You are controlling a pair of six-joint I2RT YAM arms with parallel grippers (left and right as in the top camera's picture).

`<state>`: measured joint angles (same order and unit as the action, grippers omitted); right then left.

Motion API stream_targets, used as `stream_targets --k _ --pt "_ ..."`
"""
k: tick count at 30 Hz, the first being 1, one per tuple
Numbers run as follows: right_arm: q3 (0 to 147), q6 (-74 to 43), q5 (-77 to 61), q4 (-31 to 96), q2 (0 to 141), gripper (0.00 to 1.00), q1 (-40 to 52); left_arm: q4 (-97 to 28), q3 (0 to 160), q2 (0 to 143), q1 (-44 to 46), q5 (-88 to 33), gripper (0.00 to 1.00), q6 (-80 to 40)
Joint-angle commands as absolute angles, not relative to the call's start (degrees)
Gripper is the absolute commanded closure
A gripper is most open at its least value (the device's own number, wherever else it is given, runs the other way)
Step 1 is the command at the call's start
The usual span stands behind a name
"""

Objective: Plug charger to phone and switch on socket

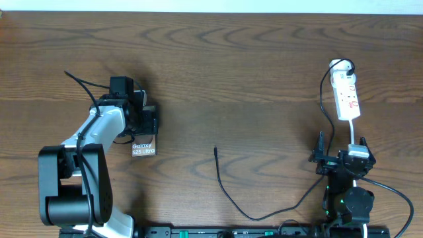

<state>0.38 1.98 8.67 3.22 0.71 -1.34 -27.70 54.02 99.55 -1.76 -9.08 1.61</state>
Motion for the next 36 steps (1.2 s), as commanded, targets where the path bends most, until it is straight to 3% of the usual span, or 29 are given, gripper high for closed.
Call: stream_targets --k 1,8,9,14,20,36 --pt "0.32 2.42 9.08 3.46 0.49 0.01 -0.34 -27.57 53.67 101.12 -1.80 -9.87 0.88 1.17" --pt "0.32 2.42 9.08 3.46 0.49 0.01 -0.34 -27.59 53.67 101.12 -1.80 -9.89 0.43 1.15" --pt "0.32 2.44 9.06 3.46 0.49 0.01 -0.34 -27.62 53.67 101.12 -1.80 -9.87 0.30 1.15" --pt "0.32 2.44 9.06 3.46 0.49 0.01 -0.34 -27.99 53.69 101.12 -1.80 -9.89 0.13 1.17" --pt "0.32 2.44 9.08 3.46 0.49 0.01 -0.32 -28.25 53.69 101.12 -1.80 -9.87 0.05 1.17" --pt "0.32 2.42 9.06 3.46 0.49 0.01 -0.34 -31.79 53.69 101.12 -1.80 -9.87 0.05 1.13"
